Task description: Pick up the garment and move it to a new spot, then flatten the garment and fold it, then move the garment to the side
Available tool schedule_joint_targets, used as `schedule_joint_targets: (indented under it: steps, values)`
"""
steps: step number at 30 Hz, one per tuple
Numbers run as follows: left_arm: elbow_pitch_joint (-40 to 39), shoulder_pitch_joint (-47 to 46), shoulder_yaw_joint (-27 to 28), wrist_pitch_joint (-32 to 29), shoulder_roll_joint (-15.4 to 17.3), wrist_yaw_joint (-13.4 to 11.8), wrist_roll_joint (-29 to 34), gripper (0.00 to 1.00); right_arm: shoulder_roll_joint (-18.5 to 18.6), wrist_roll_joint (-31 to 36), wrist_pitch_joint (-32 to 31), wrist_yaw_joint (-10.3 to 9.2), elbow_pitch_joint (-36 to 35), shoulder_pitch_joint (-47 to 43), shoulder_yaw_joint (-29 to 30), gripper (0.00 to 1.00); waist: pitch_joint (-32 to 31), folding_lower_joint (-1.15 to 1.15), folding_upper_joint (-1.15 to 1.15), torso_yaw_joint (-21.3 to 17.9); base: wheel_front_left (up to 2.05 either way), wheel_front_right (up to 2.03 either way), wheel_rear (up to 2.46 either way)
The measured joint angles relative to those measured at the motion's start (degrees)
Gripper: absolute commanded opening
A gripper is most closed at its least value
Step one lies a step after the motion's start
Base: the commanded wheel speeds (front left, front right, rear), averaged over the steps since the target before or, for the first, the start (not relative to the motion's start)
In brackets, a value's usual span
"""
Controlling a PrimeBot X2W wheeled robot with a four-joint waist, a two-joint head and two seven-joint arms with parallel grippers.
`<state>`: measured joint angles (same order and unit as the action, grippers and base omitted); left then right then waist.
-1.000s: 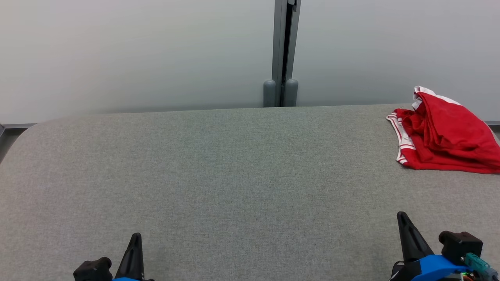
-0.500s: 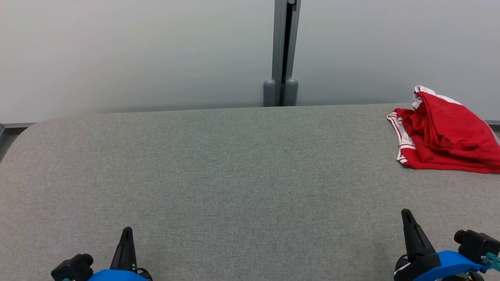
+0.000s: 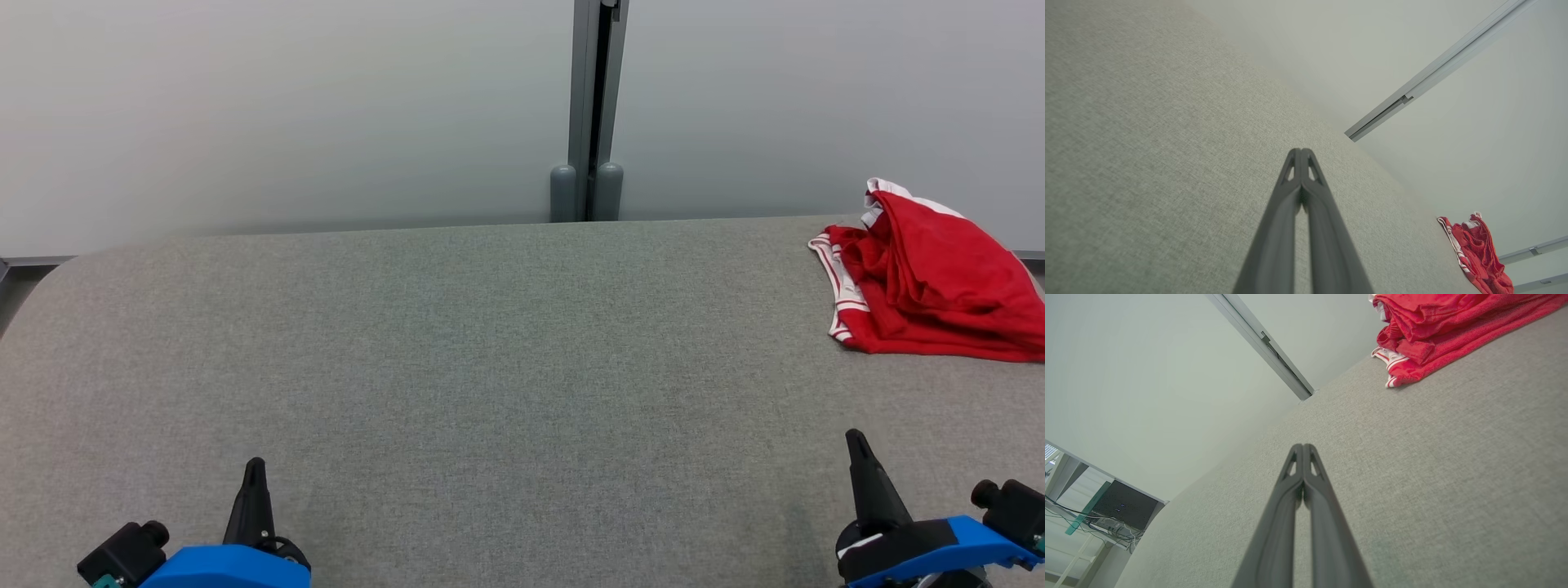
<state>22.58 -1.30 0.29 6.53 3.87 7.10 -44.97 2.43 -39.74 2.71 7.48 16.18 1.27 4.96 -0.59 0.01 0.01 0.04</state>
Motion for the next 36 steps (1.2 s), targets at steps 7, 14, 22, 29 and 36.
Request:
schedule_joint_targets:
  steps: [7, 14, 22, 29, 36]
  values:
    - [-0.84, -0.18, 0.76, -1.49, -0.1, 0.0, -5.08, 0.0, 0.01, -5.77, -1.07, 0.0, -0.23, 0.64, 0.19, 0.0, 0.06, 0.0, 0.0, 0.0, 0.0, 0.0, 0.0]
    - [-1.75, -0.91, 1.21, -2.86, -0.18, 0.0, -9.88, 0.0, 0.01, -10.96, -1.92, 0.0, -0.43, 1.02, 0.35, 0.0, 0.11, 0.0, 0.0, -0.01, 0.0, 0.0, 0.0]
    - [-2.63, -1.25, 2.03, -4.2, -0.32, 0.0, -14.83, 0.0, 0.03, -16.59, -2.78, 0.0, -0.63, 1.65, 0.55, 0.0, 0.18, 0.0, -0.01, -0.01, 0.0, 0.0, 0.0]
    - [-3.36, -1.51, 2.59, -5.31, -0.41, 0.0, -18.96, 0.0, 0.04, -21.07, -3.67, 0.0, -0.77, 1.94, 0.69, 0.0, 0.24, 0.0, -0.01, -0.01, 0.0, 0.0, 0.0]
    - [-4.11, -2.3, 2.94, -6.45, -0.45, 0.01, -22.85, 0.0, 0.05, -25.39, -4.42, 0.0, -0.92, 2.24, 0.79, 0.0, 0.3, 0.0, -0.01, -0.02, 0.0, 0.0, 0.0]
